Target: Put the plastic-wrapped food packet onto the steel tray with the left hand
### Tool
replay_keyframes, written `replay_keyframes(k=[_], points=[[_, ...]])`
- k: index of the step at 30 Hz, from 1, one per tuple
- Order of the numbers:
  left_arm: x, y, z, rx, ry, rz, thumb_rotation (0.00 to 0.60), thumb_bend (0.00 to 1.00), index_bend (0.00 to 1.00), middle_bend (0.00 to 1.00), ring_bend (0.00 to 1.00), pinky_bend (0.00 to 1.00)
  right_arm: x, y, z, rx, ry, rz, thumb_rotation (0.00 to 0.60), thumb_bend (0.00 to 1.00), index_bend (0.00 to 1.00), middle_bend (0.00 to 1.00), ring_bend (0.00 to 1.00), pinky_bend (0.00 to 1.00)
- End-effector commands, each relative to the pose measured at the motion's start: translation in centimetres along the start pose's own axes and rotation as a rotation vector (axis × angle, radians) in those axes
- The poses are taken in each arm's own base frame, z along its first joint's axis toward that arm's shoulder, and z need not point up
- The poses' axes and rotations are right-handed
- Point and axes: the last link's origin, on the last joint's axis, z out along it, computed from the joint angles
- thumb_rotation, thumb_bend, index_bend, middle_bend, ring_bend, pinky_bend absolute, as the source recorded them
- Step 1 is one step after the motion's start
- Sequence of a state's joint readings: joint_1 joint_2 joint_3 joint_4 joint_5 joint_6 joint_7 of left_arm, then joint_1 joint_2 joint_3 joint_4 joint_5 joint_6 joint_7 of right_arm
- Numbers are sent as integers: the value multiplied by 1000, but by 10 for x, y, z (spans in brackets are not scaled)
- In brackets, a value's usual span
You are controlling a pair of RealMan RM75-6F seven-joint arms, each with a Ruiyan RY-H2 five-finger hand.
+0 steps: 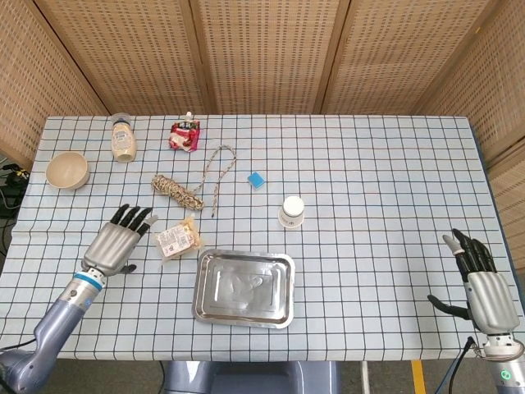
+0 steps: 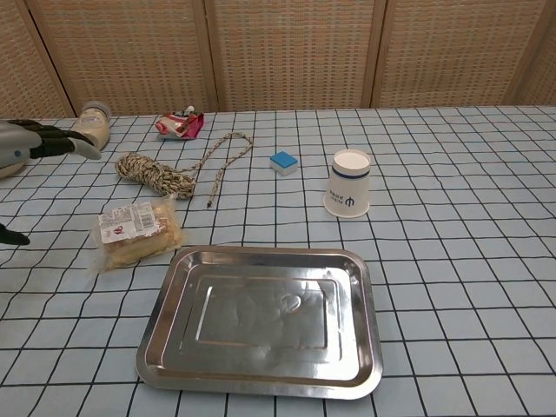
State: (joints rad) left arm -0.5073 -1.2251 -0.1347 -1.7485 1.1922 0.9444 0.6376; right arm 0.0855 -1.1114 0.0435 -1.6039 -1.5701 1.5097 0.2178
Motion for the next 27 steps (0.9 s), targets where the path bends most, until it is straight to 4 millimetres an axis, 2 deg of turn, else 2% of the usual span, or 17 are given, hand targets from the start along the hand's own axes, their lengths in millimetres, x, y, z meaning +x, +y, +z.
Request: replay_keyframes(k=[1, 7, 12, 19, 21, 23, 25, 27], points=[[-2, 17, 22, -29, -34, 50, 600, 0, 0, 0, 0, 0, 0, 1, 0, -3, 0, 2, 600, 45, 2, 0, 0, 0], [-7, 42, 51, -46, -69, 105, 600, 0, 0, 0, 0, 0, 3, 7, 3, -26, 6, 12, 600, 45, 4, 0, 0, 0], [-9, 57, 67, -53, -97, 117, 600, 0, 0, 0, 0, 0, 5, 11, 5, -39, 9, 19, 600, 46, 5, 0, 0, 0], [-16, 67, 77, -44, -134, 145, 600, 0, 0, 0, 0, 0, 4, 13, 6, -48, 9, 17, 600, 46, 9, 0, 0, 0], [-18, 69, 77, -39, -125, 154, 600, 41, 77, 1, 13, 62, 5, 14, 7, -50, 12, 19, 600, 45, 12, 0, 0, 0], [-19, 69, 76, -35, -107, 152, 600, 135, 237, 67, 108, 200, 5, 14, 7, -49, 14, 19, 600, 45, 14, 0, 0, 0], [-22, 69, 74, -34, -89, 139, 600, 260, 414, 214, 260, 344, 5, 14, 7, -48, 16, 19, 600, 46, 15, 0, 0, 0], [-22, 68, 72, -33, -69, 131, 600, 337, 495, 288, 320, 396, 5, 14, 7, -46, 18, 21, 600, 46, 17, 0, 0, 0]])
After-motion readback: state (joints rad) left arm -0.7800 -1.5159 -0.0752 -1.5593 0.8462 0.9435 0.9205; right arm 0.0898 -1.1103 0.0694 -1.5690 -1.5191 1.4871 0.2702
